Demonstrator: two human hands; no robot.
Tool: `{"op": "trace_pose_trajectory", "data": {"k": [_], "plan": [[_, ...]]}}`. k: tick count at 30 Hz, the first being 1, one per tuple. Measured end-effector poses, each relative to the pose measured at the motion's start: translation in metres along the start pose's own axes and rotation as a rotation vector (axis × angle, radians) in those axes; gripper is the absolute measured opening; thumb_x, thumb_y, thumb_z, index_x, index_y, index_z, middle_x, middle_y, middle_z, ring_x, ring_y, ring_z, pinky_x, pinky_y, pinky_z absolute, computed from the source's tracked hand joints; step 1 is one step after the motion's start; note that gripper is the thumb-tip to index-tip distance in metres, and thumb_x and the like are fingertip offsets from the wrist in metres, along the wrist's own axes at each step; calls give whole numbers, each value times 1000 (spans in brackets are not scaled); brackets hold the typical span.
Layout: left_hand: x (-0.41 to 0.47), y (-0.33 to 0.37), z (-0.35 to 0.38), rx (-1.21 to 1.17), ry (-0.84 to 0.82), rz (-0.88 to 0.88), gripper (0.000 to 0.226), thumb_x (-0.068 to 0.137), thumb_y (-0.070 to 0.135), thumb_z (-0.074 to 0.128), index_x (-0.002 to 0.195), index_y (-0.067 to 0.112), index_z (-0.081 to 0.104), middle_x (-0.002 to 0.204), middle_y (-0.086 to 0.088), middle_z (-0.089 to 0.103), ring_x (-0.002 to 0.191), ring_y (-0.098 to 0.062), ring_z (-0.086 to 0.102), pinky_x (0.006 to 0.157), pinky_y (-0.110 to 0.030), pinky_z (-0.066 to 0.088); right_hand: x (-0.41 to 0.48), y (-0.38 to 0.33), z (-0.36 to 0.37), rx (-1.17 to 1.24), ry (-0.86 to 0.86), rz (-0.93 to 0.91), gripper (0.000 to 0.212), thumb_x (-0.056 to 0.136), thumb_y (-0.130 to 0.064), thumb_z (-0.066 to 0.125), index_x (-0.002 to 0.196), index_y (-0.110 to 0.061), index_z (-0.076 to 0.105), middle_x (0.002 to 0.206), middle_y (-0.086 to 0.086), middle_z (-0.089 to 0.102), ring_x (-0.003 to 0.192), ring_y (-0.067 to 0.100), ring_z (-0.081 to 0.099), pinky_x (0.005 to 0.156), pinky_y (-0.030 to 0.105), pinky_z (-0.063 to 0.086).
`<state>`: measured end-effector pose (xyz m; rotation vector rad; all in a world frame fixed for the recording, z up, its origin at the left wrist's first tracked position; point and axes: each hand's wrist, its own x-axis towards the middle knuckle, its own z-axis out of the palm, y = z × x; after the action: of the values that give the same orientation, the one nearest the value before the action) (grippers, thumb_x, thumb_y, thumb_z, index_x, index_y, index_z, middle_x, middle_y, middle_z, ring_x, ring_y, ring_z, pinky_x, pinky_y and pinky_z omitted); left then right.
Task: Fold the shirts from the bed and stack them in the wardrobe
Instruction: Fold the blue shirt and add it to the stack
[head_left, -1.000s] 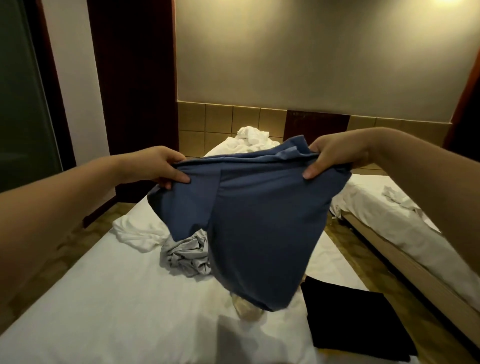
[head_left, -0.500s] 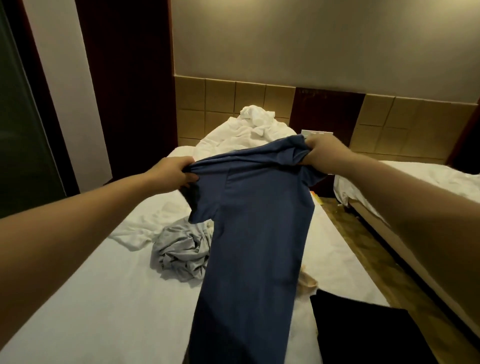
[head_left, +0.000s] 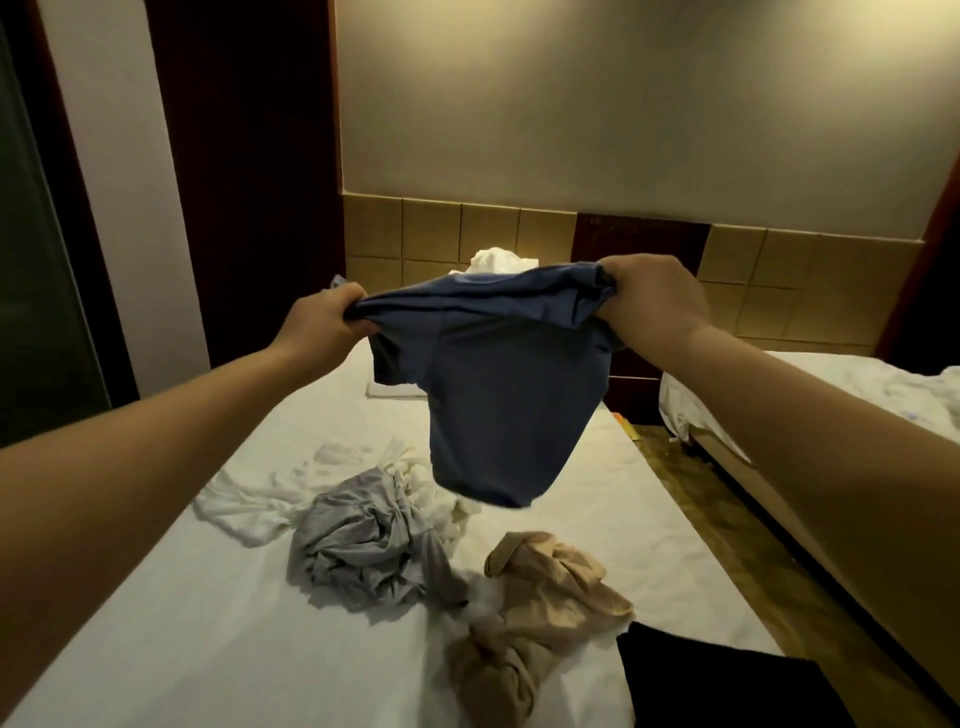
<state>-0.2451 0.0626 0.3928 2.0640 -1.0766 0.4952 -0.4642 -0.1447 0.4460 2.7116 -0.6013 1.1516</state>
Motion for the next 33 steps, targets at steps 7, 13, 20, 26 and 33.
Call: {"op": "trace_pose_trajectory", "data": {"k": [7,13,20,26,33], "plan": [[-163,-25,-1,41,-119,-30,19,79,10,72,75,11,54,73,-10,56,73,-30,56,66,-34,40,-150,-35,-22,37,-452,-103,8,84,-22,58,83,-16,63,87,11,66,84,31,60,69,38,49],[-357,-39,21,12,-325,-134,10,75,0,72,83,5,68,82,-5,68,75,-21,60,66,-27,38,-315,-69,2,-17,-769,-135,15,86,-22,55,73,-21,47,85,9,62,78,27,55,64,32,43],[-487,-41,43,-89,-431,-396,12,77,-2,64,79,10,65,85,-14,69,82,-28,63,71,-31,45,-466,-92,17,216,-757,-62,12,85,-18,59,81,-18,47,83,10,57,72,25,50,50,22,27],[-502,-35,42,-85,-361,-363,17,79,-4,61,93,2,68,94,-14,70,88,-30,62,74,-32,45,-501,-90,6,275,-751,-79,24,79,-36,39,76,-14,49,84,10,57,76,27,52,65,38,41],[-522,-34,34,-93,-374,-402,27,83,3,55,107,2,66,108,-18,67,101,-35,60,85,-36,44,-522,-93,8,318,-581,-173,29,73,-36,48,56,-12,50,63,1,50,59,25,50,51,35,42]]}}
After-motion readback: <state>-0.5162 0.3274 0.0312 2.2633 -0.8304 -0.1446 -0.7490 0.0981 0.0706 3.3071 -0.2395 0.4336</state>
